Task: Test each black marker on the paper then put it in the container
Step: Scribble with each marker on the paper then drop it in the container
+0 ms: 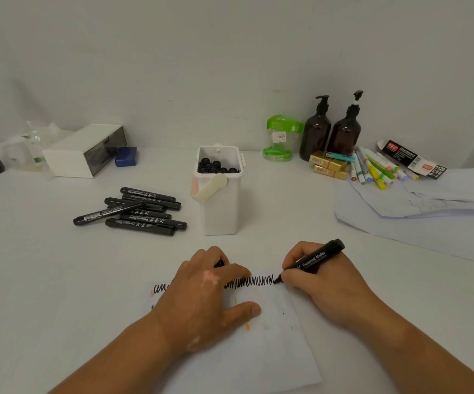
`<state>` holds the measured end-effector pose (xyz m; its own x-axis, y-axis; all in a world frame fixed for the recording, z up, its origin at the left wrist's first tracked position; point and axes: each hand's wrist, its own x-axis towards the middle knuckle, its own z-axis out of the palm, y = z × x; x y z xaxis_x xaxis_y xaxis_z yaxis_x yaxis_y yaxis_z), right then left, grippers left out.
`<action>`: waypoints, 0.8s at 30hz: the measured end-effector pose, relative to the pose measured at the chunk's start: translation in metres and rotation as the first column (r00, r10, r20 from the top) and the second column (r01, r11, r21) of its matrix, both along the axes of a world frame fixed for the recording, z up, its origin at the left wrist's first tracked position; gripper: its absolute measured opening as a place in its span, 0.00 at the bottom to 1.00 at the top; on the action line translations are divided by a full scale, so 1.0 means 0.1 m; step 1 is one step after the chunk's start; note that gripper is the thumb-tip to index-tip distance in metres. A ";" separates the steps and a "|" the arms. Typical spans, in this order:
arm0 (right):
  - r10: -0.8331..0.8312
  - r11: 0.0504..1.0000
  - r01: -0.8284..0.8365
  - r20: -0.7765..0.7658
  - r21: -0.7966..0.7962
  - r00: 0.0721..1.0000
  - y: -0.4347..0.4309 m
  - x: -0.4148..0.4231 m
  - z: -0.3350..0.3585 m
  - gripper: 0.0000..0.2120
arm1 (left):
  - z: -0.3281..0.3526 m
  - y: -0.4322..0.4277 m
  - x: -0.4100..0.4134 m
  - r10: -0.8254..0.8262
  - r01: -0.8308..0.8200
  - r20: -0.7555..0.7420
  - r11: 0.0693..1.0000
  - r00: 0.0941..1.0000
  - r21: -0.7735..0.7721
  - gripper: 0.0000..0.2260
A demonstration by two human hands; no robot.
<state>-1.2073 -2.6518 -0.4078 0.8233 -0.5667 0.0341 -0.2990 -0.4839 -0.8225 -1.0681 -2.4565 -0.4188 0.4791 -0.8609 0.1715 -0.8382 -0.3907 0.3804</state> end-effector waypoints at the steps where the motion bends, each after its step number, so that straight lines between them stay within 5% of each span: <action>1: -0.008 1.000 0.008 0.003 -0.005 1.000 0.00 0.00 0.00 0.06 | 0.00 0.00 0.00 0.001 -0.001 -0.003 1.000 1.000 -0.001 0.29; 17: -0.039 0.999 0.039 0.010 -0.018 0.999 0.00 0.01 0.04 0.07 | 0.04 0.00 -0.02 0.008 -0.007 -0.016 0.999 1.000 0.031 0.29; 22: -0.214 0.905 0.100 0.241 0.412 0.947 -0.08 -0.03 0.05 0.06 | 0.10 0.02 -0.04 0.003 -0.004 -0.044 1.000 0.999 -0.006 0.26; 24: -0.233 0.885 0.086 0.274 0.458 0.933 -0.11 -0.05 0.08 0.07 | 0.15 0.03 -0.03 0.011 -0.023 -0.139 0.996 0.990 -0.089 0.20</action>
